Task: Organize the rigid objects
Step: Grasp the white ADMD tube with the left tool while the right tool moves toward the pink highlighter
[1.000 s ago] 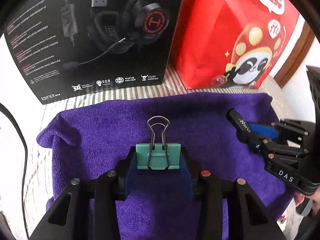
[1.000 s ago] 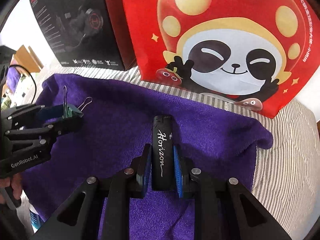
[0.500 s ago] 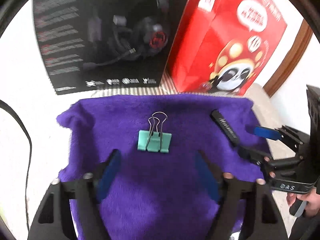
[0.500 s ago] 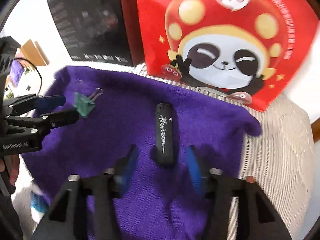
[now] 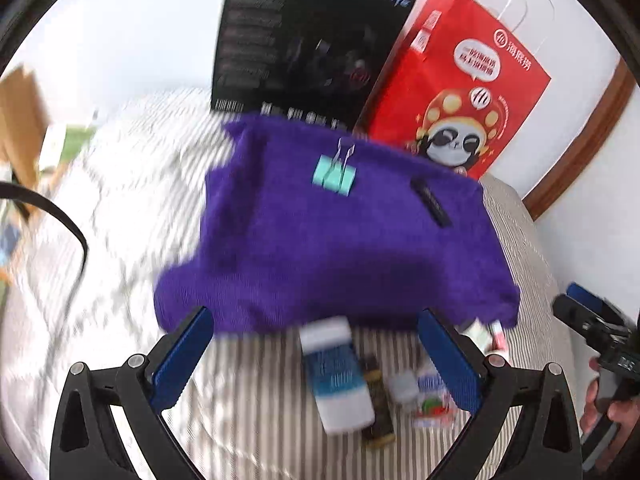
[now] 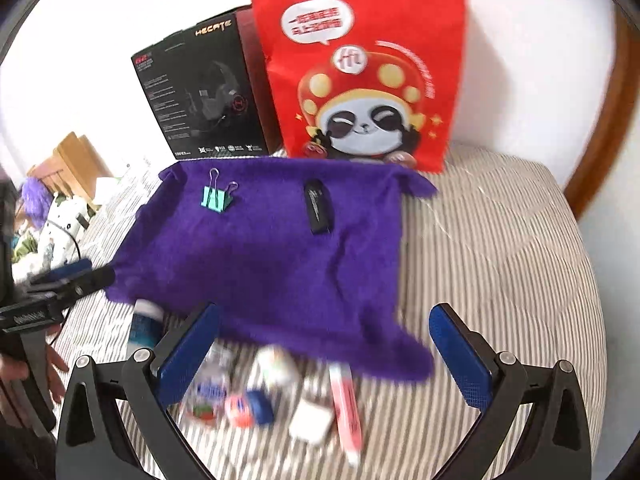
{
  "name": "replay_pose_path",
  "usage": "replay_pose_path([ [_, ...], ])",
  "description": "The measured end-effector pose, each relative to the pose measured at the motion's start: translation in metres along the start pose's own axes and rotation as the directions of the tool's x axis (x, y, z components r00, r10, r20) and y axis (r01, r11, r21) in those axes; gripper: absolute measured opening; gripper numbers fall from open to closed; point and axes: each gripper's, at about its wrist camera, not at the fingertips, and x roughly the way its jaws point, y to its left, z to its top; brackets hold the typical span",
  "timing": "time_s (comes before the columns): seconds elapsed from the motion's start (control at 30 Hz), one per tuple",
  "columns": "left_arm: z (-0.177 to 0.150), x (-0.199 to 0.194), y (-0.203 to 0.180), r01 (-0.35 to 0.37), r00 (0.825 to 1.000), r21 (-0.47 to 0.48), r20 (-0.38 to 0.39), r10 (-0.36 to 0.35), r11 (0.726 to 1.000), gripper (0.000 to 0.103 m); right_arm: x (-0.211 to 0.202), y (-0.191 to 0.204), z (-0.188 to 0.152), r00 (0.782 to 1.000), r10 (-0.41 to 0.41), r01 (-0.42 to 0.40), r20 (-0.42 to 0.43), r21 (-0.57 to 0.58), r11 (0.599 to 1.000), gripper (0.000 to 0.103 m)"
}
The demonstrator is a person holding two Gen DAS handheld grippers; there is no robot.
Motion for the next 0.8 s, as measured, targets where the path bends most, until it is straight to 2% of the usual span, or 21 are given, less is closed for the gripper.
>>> replay_pose_path([
  [0.13, -0.028, 0.016, 0.005, -0.044, 0.998, -0.036, -0.035, 0.043, 0.998, 0.102, -0.019, -0.009, -0.033, 1.000, -0.017, 0.017, 0.005, 0.048, 0.999, 0.103],
  [0.27, -0.038, 0.031, 0.003, -0.079, 0.995, -0.037, -0.062, 0.076, 0.996, 0.102, -0.031, -0.015, -0.061, 1.000, -0.020, 0.021, -0.010, 0.067, 0.998, 0.103],
  [0.37, -0.043, 0.034, 0.002, -0.131, 0.990, -0.016, -0.055, 0.130, 0.991, 0.102, -0.036, -0.020, -0.081, 1.000, -0.018, 0.020, -0.026, 0.086, 0.996, 0.103],
  [0.4, -0.045, 0.033, 0.002, -0.126, 0.991, -0.017, -0.050, 0.125, 0.992, 0.102, -0.036, -0.021, -0.087, 0.999, -0.015, 0.018, -0.029, 0.091, 0.996, 0.103],
  [0.57, -0.047, 0.026, 0.001, -0.155, 0.988, -0.003, -0.029, 0.155, 0.988, 0.102, -0.038, -0.029, -0.100, 0.999, -0.004, 0.008, -0.039, 0.116, 0.993, 0.103],
  [0.73, -0.050, 0.038, -0.012, -0.170, 0.983, 0.037, -0.064, 0.172, 0.985, 0.102, -0.041, -0.031, -0.106, 0.999, 0.020, -0.015, -0.030, 0.144, 0.989, 0.103],
  [0.8, -0.053, 0.039, -0.014, -0.176, 0.983, 0.037, -0.049, 0.178, 0.984, 0.101, -0.040, -0.031, -0.106, 0.999, 0.026, -0.021, -0.032, 0.144, 0.989, 0.103],
])
